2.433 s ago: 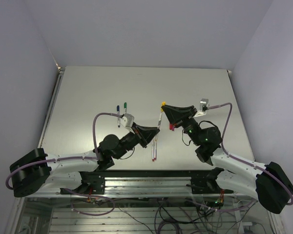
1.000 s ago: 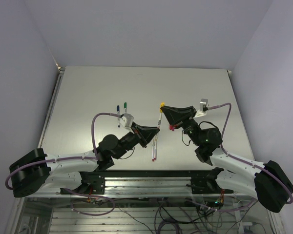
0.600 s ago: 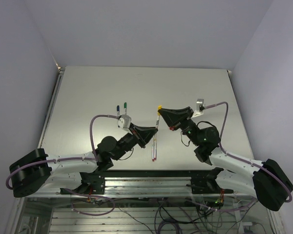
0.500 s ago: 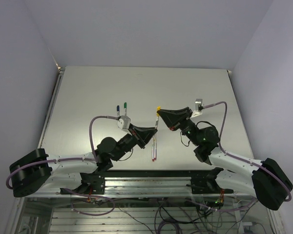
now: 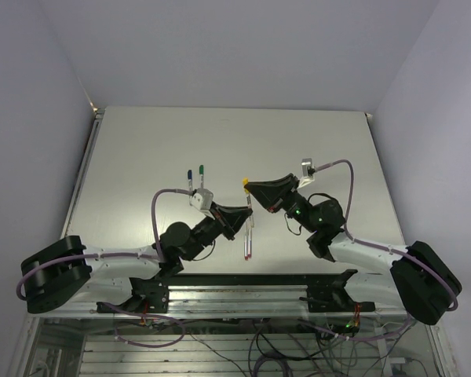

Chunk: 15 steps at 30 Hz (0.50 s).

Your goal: Insert the pens into the pen caps

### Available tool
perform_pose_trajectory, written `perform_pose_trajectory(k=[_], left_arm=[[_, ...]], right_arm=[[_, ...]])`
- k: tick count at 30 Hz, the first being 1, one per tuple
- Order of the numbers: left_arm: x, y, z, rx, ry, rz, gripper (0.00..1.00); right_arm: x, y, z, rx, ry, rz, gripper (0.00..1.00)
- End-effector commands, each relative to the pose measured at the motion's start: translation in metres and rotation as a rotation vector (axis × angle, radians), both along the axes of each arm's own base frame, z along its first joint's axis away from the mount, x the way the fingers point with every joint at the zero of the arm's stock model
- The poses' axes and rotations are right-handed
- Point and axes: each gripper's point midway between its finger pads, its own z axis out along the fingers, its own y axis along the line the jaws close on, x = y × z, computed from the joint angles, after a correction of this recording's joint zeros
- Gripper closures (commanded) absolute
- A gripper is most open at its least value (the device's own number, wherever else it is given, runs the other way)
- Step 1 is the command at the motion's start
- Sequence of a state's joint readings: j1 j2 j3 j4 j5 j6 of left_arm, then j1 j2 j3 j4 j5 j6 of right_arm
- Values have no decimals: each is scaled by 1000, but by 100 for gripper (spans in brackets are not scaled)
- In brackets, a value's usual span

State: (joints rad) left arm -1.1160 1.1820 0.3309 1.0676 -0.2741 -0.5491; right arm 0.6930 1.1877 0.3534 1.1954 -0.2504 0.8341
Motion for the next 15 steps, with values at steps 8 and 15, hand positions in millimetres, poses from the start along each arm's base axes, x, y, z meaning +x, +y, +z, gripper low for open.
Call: perform_pose_trajectory(k=[8, 15], left_arm=[[16, 45, 99, -224, -170, 203, 93], [20, 42, 102, -212, -178, 219, 93]], right_arm=[[-14, 8, -70, -259, 148, 35, 100], [-24, 21, -91, -329, 173, 78, 100]])
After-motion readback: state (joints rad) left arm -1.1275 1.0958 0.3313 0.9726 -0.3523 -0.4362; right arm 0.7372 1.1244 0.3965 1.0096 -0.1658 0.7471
